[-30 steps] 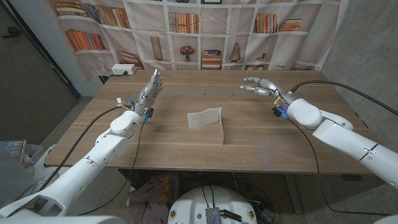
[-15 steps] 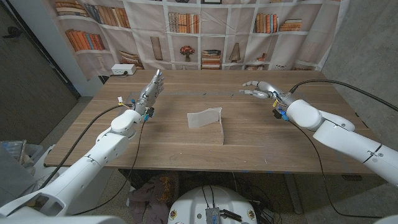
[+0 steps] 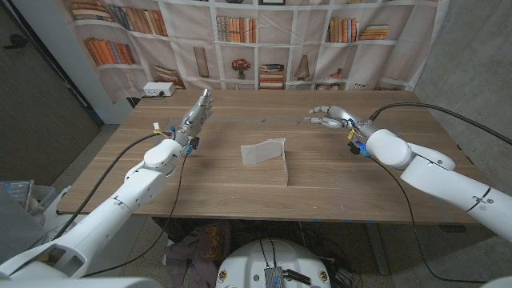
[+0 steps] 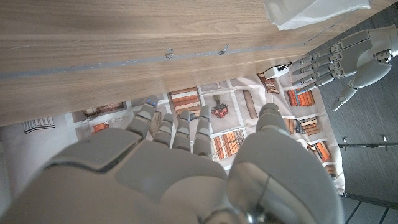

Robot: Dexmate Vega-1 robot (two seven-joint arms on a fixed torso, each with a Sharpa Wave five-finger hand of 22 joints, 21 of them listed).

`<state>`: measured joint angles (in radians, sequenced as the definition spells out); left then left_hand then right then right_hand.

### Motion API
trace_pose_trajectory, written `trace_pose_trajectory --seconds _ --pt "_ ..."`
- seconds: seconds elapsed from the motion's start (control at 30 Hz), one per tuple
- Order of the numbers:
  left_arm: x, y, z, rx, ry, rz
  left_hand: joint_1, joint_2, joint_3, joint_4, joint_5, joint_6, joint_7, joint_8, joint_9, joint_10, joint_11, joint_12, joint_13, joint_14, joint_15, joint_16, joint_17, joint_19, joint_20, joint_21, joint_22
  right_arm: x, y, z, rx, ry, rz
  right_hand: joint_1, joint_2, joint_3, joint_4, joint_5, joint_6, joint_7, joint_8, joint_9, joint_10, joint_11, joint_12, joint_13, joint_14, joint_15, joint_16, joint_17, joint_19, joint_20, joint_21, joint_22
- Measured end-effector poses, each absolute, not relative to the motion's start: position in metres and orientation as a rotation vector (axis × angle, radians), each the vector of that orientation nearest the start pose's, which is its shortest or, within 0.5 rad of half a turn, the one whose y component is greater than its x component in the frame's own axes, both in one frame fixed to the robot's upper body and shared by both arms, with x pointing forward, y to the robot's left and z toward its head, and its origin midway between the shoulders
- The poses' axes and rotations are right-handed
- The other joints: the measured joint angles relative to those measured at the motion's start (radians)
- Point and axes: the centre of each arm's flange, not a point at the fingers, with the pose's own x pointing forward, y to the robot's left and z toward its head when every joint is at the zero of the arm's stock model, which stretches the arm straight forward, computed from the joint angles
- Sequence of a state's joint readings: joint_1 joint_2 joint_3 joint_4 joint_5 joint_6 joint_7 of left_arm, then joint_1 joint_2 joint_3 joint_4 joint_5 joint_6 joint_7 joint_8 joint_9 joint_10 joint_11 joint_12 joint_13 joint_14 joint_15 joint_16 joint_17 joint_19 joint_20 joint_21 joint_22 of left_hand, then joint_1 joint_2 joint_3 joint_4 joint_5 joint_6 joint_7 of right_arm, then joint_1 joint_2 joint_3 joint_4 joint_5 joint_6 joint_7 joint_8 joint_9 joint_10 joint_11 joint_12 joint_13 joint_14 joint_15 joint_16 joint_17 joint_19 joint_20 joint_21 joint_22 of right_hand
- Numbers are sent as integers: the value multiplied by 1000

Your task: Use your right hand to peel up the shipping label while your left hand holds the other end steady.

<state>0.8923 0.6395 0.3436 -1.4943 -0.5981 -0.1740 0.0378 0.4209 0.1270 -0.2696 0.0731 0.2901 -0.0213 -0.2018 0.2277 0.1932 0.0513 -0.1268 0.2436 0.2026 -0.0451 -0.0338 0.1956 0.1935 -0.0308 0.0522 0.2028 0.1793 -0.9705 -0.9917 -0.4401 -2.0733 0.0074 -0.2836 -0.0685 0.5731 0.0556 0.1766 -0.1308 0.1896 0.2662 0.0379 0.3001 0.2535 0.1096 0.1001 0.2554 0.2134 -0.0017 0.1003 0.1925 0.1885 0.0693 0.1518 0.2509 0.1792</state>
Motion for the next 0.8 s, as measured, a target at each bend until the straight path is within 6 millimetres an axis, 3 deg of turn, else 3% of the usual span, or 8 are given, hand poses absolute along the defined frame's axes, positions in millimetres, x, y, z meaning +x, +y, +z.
trace_pose_trajectory --seconds 0.8 --pt "620 306 -5 100 -595 -191 9 8 4 -4 -1 5 5 -6 0 0 0 -8 0 0 0 0 0 0 0 0 0 518 -207 13 -1089 -587 178 -8 -8 -8 8 -5 9 9 0 5 16 -6 7 -5 8 -4 0 0 11 3 0 0"
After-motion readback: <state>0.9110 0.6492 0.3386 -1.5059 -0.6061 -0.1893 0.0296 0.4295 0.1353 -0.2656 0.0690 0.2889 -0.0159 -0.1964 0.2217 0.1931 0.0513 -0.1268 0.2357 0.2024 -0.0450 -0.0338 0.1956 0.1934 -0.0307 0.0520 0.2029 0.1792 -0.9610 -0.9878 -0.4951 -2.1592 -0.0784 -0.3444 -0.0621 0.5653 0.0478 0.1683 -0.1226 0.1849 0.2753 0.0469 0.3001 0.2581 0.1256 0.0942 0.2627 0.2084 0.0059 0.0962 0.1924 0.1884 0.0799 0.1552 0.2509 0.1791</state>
